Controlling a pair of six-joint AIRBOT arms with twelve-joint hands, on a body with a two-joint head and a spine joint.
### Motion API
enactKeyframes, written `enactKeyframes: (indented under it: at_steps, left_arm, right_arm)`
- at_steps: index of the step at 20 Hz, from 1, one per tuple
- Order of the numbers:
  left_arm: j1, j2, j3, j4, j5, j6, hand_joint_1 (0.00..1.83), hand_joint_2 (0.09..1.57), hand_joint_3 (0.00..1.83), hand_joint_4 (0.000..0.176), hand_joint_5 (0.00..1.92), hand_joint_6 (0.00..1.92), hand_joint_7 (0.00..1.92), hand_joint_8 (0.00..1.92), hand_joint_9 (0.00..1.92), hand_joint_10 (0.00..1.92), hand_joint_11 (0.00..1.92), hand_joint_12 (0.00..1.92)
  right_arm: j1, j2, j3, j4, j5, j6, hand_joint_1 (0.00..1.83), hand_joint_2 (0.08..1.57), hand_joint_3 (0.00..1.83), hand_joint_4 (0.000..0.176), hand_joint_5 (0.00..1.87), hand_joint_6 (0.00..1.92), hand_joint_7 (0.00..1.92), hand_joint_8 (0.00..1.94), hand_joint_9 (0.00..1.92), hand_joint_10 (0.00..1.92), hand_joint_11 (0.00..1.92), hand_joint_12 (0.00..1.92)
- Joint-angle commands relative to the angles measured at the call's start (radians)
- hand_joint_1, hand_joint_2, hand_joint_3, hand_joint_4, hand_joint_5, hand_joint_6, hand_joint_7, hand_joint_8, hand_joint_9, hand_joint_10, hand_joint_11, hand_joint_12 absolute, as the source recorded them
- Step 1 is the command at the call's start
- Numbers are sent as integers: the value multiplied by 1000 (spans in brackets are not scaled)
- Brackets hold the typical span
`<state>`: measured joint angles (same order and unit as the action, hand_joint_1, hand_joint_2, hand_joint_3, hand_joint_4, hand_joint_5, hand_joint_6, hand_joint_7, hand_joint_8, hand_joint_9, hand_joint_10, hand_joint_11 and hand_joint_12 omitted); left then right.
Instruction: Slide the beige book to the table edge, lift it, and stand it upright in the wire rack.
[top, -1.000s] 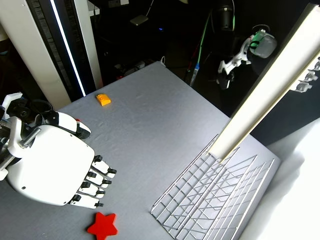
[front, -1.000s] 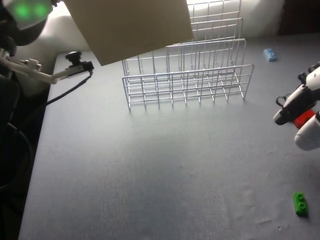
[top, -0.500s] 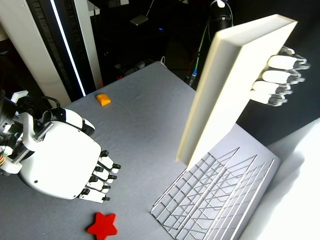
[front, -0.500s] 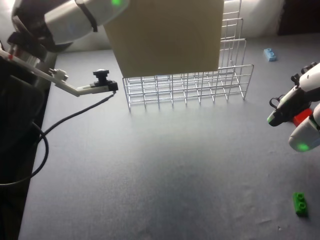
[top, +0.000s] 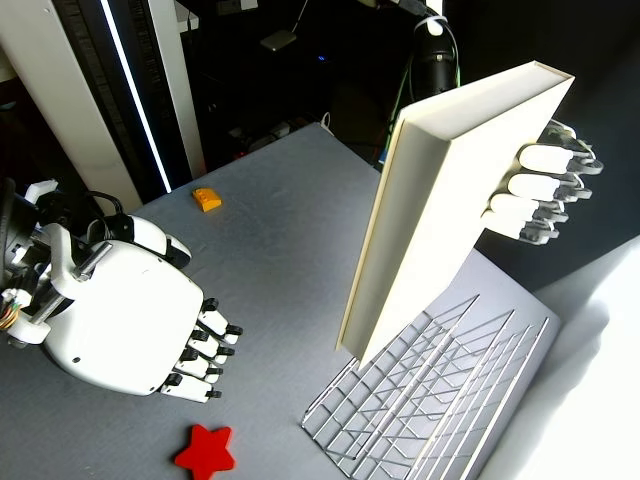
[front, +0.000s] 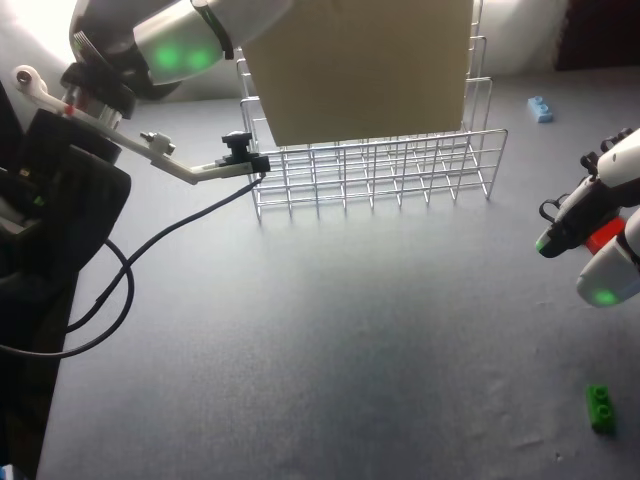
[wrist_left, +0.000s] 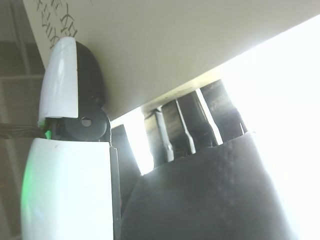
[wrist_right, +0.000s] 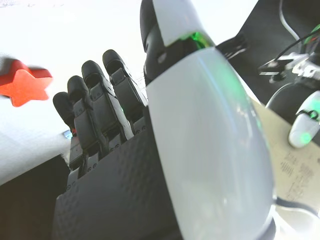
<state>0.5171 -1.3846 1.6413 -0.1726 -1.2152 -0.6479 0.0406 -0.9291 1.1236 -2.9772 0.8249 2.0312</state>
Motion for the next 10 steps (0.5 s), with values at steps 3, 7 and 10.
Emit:
enactKeyframes:
  at_steps: [3, 7, 10]
  left_arm:
    - [-10, -9, 26, -24, -110, -21, 1482, 1177, 0, 0, 791, 1187, 714, 1240, 789, 1200, 722, 1602]
    - [-9, -44, 83, -24, -110, -22, 1478, 1194, 1, 0, 752, 1245, 641, 1303, 750, 1259, 742, 1589]
    - [-9, -71, 127, -33, -107, -25, 1481, 1194, 0, 0, 741, 1262, 659, 1307, 780, 1225, 698, 1617]
  right_arm:
    - [11, 5, -2, -35, -53, 6, 254, 1196, 0, 0, 292, 5, 304, 4, 311, 4, 0, 802]
    - [12, 5, -8, -35, -53, 6, 265, 1189, 0, 0, 295, 3, 300, 4, 296, 5, 0, 737]
    - [13, 5, -10, -35, -53, 6, 284, 1185, 0, 0, 328, 8, 318, 6, 309, 7, 0, 776]
